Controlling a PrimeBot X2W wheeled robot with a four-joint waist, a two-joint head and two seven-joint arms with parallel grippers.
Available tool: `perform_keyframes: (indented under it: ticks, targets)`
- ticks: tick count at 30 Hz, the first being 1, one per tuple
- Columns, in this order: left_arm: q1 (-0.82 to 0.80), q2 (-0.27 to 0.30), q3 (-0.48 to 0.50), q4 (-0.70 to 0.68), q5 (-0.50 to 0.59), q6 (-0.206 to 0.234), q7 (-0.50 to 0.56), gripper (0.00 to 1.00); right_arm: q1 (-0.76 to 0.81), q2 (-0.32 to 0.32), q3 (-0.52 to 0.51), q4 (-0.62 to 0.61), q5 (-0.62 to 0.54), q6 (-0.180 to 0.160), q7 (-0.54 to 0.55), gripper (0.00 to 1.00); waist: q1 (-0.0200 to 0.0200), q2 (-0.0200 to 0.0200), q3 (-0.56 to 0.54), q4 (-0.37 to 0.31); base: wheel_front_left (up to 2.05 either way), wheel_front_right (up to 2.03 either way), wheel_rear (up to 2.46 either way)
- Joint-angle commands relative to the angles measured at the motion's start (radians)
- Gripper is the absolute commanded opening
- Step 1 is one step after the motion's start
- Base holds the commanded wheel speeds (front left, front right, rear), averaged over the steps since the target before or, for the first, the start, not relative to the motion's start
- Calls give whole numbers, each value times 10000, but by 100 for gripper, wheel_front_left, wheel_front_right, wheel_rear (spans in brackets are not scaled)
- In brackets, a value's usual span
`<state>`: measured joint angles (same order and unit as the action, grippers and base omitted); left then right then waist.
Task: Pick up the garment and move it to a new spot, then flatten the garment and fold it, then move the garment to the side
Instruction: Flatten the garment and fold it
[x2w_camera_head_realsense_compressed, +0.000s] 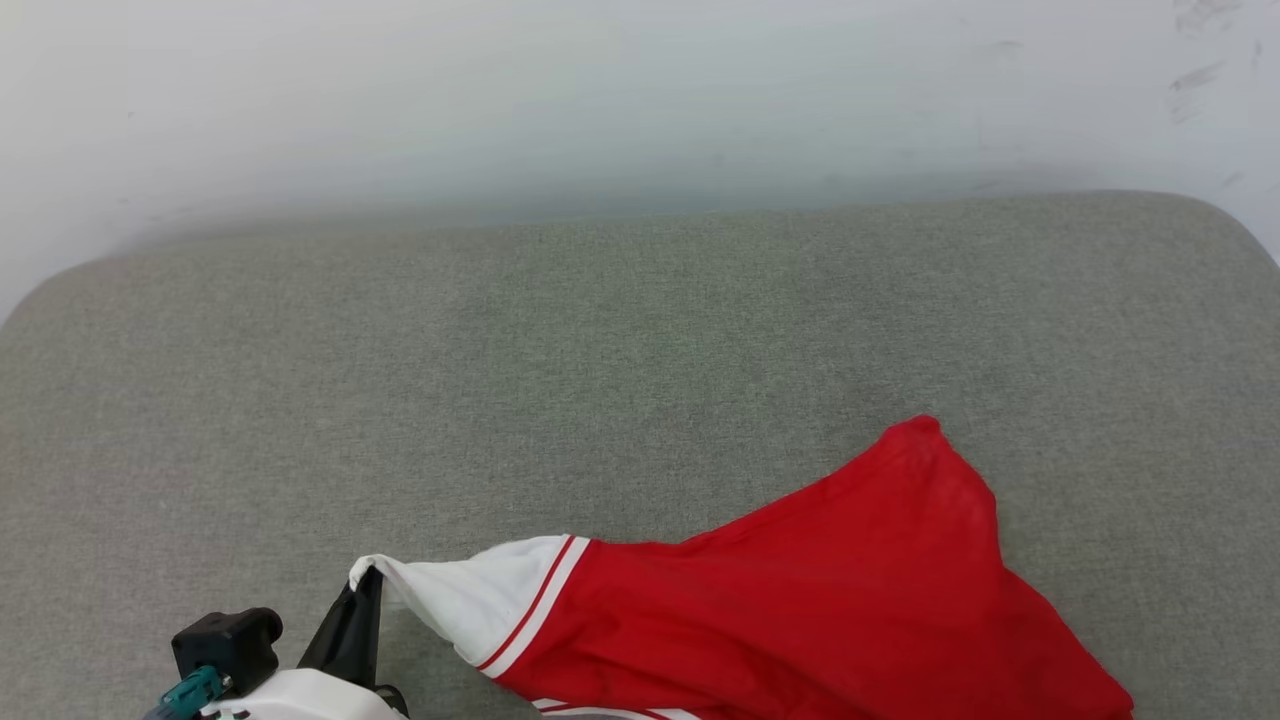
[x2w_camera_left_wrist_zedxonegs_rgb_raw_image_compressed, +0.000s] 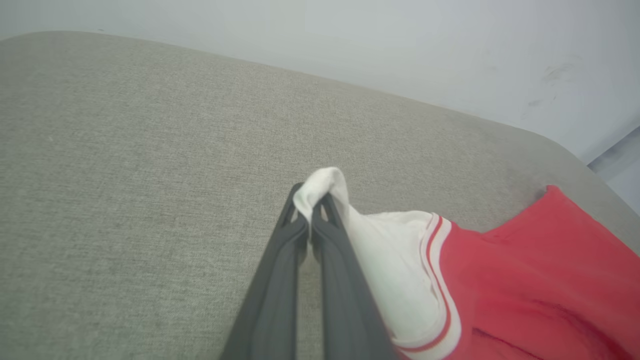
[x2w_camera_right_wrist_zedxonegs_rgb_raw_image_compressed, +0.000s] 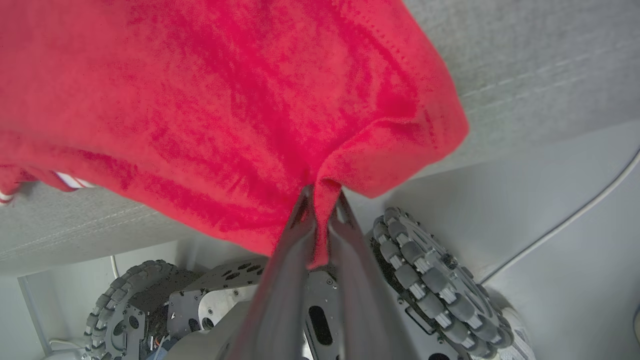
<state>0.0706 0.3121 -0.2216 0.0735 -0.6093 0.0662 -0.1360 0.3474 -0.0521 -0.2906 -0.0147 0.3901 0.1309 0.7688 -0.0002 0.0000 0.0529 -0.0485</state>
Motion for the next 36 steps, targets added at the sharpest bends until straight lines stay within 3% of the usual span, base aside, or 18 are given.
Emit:
perform_keyframes:
  ticks: [1,11,16,22,31,36]
  targets:
    - [68,63,-17,-14,-44,53,32,0,-124,21,182,52,263,-5,-722,100,2,0,-48,-61,0,0,0]
    - [-213,100,-166,-142,19,17,140,0,-1251,23,-49,-343,130,-4,-5934,100,2,0,-77,131,0,0,0]
    - [-499,51,-258,-273,88,-12,73,0,-2321,-272,-26,272,-261,-4,-6842,100,2,0,201,332,0,0,0]
    - [-945,-18,-423,-469,225,-90,-15,0,-3938,-1029,526,1492,-145,-4,-5865,100,2,0,800,582,0,0,0]
    - [-2064,-120,-658,-589,419,-396,-195,0,-6602,-2561,2032,2415,230,-4,-1310,100,2,0,2113,1273,0,0,0]
    - [-2489,-272,-831,-550,507,-507,-380,0,-7632,-3116,2955,2444,141,-4,164,100,2,0,2661,1565,0,0,0]
